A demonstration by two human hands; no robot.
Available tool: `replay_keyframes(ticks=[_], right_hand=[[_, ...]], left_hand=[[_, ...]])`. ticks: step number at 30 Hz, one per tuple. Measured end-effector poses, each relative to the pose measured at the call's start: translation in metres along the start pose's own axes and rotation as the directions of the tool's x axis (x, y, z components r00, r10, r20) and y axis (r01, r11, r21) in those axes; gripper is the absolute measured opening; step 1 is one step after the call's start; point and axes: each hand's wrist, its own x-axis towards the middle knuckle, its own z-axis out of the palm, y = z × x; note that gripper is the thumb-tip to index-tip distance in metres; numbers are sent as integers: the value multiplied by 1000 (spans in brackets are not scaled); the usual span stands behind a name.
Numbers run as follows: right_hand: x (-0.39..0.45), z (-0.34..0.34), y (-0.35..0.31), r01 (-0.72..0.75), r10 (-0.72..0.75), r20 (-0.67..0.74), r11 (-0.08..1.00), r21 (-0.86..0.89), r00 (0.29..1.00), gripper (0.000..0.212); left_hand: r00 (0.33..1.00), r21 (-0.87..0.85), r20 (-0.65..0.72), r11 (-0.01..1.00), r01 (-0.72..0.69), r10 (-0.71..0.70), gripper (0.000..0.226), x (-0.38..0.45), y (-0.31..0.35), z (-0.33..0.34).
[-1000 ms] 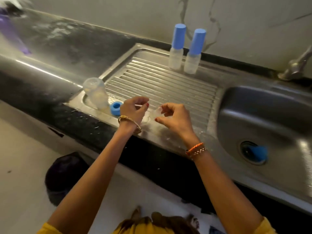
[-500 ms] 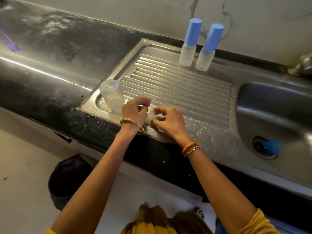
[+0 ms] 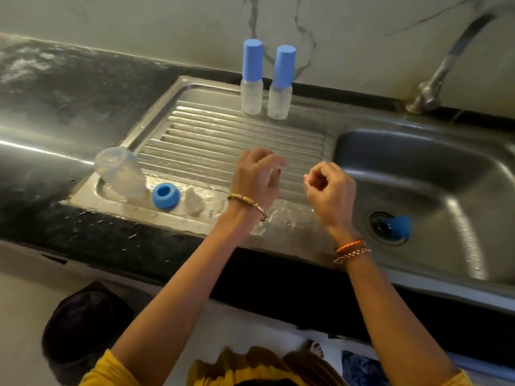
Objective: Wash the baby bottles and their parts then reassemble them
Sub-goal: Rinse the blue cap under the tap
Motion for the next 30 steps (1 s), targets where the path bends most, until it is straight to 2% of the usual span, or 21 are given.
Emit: replay_keyframes(ticks=[2,4,8,12,13,14,15,17,19,22,25,28,30], right_hand=[[7,-30,35,-58,57,-16,997,-58,998,16],[14,-55,68,-147,150,23,984,-98,988,15],[23,-95,124,-352,390,214,916,-193,896,20],[31,-127,180,-457,510,210,852,-256,834,17],[34,-130,192,-467,529,228,840,-276,817,12],[38,-135,205,-466,548,277,828,-310,789,15],[43,-138,218,-441,566,362,816,-374,740,30],[49,-143,240,-358,618,521,777,-517,590,53],[52,-142,259,-303,647,571,753,-584,506,53],[51,-133,289,-298,670,573,733,-612,471,50],[40,-123,304,-295,683,522,709,-640,510,34],[30,-114,316,-296,679,550,720,-627,486,47],[26,-107,322,-254,648,607,751,-609,460,50]], left_hand=[[995,-74,95,997,-1,8,25,1,33,31],[951,-145,298,981,129,-81,26,1,63,57],[851,-167,488,937,307,-192,32,1,103,107],[697,-110,676,902,417,-240,29,9,136,160],[658,-76,707,898,433,-258,29,12,140,171],[616,-40,734,888,459,-285,30,14,145,185],[574,1,754,874,485,-319,31,17,148,197],[492,67,791,850,523,-365,35,19,153,223],[447,93,807,831,548,-385,34,19,155,245],[410,141,784,777,614,-467,29,14,158,272],[385,203,757,750,630,-528,27,1,151,287],[336,294,775,776,558,-535,26,-7,143,296],[343,312,778,798,516,-527,27,-8,139,302]])
